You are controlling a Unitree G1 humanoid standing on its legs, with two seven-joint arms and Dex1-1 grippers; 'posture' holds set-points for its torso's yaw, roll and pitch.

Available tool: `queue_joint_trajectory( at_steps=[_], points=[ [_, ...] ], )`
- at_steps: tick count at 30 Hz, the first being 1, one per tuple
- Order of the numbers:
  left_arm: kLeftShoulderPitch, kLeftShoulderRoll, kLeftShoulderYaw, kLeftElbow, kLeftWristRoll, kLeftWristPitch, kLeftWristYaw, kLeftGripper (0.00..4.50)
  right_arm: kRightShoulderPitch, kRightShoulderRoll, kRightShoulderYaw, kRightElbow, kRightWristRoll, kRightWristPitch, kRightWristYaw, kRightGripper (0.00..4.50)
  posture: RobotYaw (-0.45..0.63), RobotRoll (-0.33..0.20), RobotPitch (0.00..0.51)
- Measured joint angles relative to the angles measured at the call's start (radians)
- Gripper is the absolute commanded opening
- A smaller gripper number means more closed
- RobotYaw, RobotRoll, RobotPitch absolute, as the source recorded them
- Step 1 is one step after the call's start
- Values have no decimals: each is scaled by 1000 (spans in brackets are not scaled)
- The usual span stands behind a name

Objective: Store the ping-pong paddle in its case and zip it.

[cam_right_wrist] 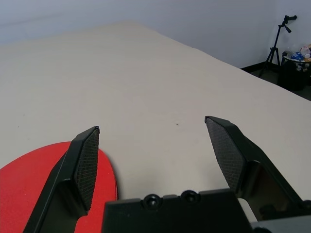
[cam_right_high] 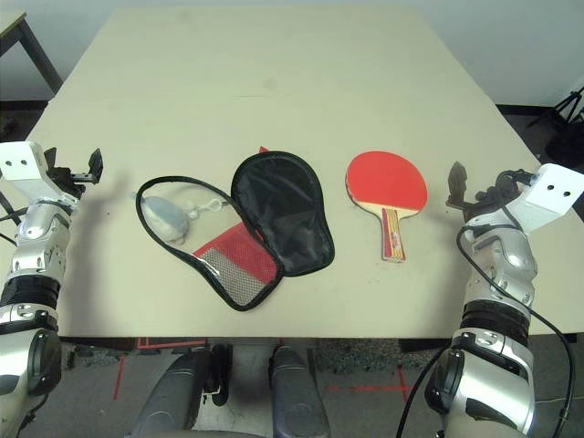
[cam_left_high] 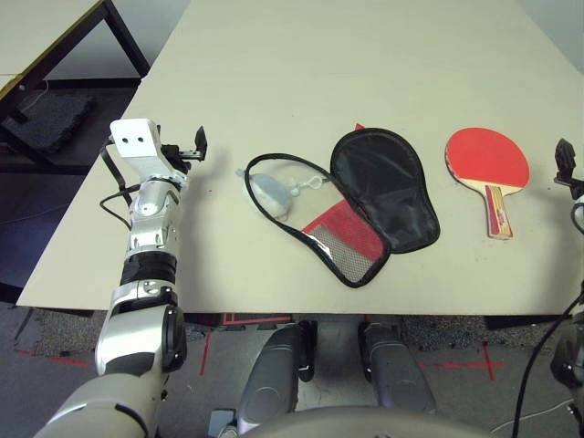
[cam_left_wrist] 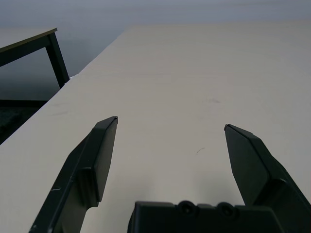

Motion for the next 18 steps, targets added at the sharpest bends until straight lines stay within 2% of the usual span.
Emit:
queue_joint_trajectory(
  at_steps=[1,3,10,14,18],
  points=[
    [0,0,0,0,0,0,0,4500,0,0,0,0,0,0,0,4488,-103,0,213],
    [-1,-1,-2,0,0,1,-3,4500,1,3,0,-5,1,0,-1,4488,-110,0,210],
    [-35,-13,-24,2,-4,23,-57,4500,19,8,20,-106,1,64,-5,4488,-90,0,197],
    [-88,13,-29,-57,-43,103,-153,4500,51,7,60,-279,4,215,-13,4488,-64,0,187],
    [-141,70,-60,-171,-88,252,-312,4500,80,4,85,-476,36,442,-36,4488,-53,0,183]
  ],
)
